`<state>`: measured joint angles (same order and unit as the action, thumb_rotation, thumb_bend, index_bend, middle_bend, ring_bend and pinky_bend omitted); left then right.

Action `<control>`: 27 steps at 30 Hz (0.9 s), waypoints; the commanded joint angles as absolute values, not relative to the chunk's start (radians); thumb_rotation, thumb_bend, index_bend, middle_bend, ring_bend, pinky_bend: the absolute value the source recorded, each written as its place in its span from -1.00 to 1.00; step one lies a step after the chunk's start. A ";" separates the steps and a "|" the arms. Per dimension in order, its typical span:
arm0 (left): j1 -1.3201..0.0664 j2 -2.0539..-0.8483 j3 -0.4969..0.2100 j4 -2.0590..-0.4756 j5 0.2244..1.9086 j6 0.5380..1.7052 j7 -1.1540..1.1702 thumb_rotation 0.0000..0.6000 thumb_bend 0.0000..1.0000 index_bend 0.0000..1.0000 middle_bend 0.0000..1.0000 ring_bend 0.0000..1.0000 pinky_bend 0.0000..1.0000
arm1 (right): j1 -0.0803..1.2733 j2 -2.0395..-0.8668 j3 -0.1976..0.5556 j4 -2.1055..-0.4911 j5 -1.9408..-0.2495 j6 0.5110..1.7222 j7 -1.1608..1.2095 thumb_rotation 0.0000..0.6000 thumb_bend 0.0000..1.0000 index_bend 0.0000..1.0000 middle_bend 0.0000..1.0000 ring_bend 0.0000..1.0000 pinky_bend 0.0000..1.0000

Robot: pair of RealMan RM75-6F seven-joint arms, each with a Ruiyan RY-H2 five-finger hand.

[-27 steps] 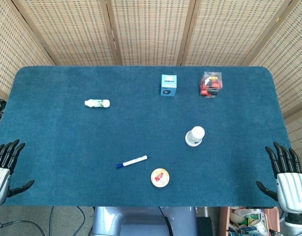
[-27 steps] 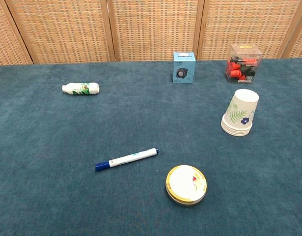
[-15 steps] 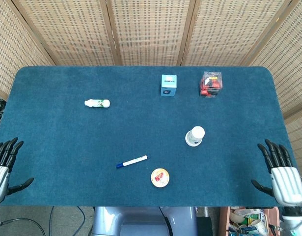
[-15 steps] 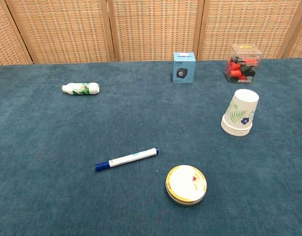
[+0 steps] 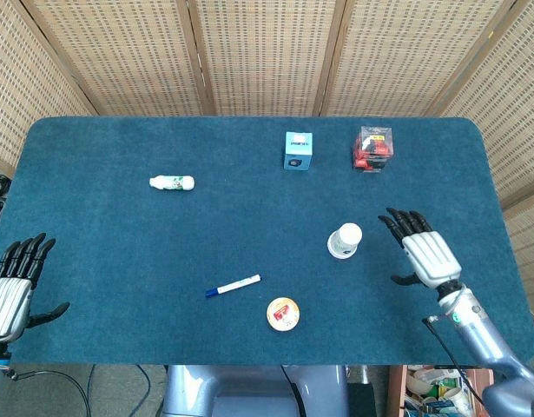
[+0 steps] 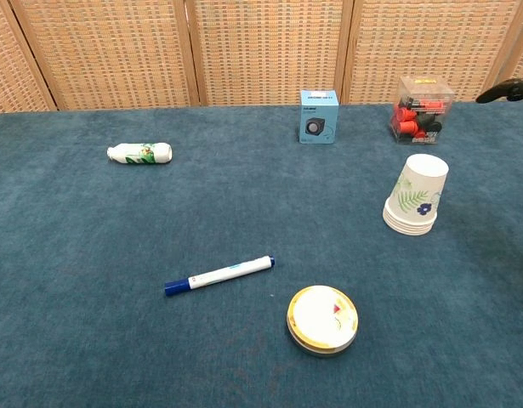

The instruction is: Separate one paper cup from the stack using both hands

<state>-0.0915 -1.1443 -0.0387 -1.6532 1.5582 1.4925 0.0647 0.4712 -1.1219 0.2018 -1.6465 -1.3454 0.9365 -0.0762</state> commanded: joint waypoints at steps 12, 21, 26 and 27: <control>-0.116 -1.160 -0.051 -1.654 1.493 1.437 0.115 1.00 -0.85 -1.00 -1.00 -1.00 -1.00 | 0.595 -1.281 0.222 -1.470 -1.241 0.829 -0.046 1.00 -0.47 -0.73 -0.53 -0.72 -0.45; -0.127 -1.168 -0.053 -1.653 1.469 1.416 0.136 1.00 -0.85 -1.00 -1.00 -1.00 -1.00 | 0.660 -1.349 0.227 -1.408 -1.208 0.778 -0.040 1.00 -0.36 -0.57 -0.41 -0.61 -0.32; -0.129 -1.169 -0.055 -1.651 1.457 1.412 0.139 1.00 -0.85 -1.00 -1.00 -1.00 -1.00 | 0.677 -1.375 0.222 -1.388 -1.193 0.782 -0.065 1.00 -0.29 -0.42 -0.28 -0.49 -0.21; -0.130 -1.169 -0.055 -1.650 1.455 1.410 0.139 1.00 -0.85 -1.00 -1.00 -1.00 -1.00 | 0.681 -1.381 0.220 -1.382 -1.190 0.783 -0.071 1.00 -0.28 -0.39 -0.25 -0.47 -0.19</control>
